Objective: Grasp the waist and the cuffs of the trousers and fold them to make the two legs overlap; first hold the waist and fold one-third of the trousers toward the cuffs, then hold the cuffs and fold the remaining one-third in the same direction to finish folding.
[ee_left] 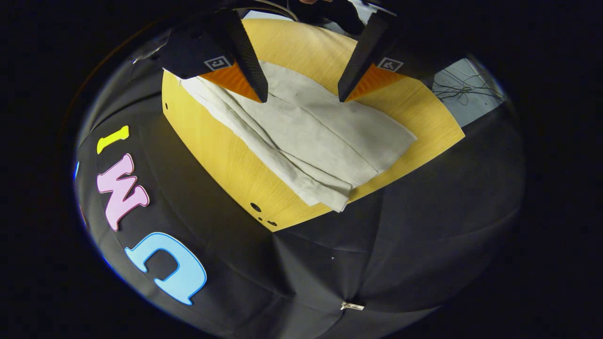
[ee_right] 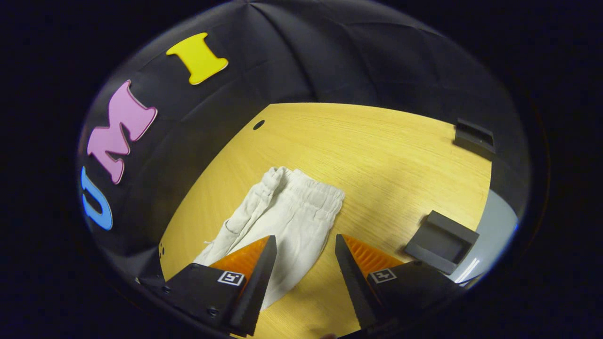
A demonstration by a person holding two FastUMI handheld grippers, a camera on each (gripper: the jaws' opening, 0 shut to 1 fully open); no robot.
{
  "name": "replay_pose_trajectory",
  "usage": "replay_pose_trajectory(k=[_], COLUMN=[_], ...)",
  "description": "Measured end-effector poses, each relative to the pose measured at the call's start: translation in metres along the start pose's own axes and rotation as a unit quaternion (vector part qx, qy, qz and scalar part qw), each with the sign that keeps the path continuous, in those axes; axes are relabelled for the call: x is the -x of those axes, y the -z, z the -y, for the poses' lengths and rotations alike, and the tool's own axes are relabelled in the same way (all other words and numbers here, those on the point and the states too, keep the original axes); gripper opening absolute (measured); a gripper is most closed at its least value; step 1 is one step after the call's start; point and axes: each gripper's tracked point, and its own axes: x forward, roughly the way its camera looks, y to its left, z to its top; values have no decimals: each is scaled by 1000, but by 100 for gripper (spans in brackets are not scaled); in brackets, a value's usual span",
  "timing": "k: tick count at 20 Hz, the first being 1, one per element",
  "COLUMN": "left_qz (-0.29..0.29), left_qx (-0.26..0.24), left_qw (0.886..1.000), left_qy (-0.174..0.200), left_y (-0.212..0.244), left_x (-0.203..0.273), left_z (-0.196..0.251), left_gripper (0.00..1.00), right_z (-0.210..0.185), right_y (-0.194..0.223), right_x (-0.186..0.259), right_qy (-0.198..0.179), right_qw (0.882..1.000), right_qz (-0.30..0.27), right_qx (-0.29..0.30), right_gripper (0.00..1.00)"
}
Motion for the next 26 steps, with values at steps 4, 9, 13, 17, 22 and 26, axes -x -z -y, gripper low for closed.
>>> replay_pose_trajectory(k=[4, 9, 13, 17, 22, 26], left_qz=[-12, -25, -23, 5, 7, -3], left_qx=[18, 65, 122, 166, 148, 132], left_qw=[1000, 998, 992, 986, 989, 991], left_qy=[-6, -7, 0, 11, 8, -7], left_y=[9, 20, 15, -9, -26, -36], left_x=[0, -5, -22, -42, -62, -84], left_z=[-3, -11, -15, -11, -2, 2], left_gripper=[96, 96, 96, 95, 95, 92], right_z=[4, 9, 7, 7, 7, 8], right_y=[-11, 1, -2, 0, -1, -1], right_x=[-22, -36, -33, -34, -34, -33], right_qy=[12, 24, 24, 29, 30, 25], right_qw=[998, 996, 997, 997, 998, 999], right_qz=[10, -27, -14, -16, -14, -14], right_qx=[-53, -77, -72, -77, -53, -40], right_gripper=[80, 31, 19, 19, 19, 19])
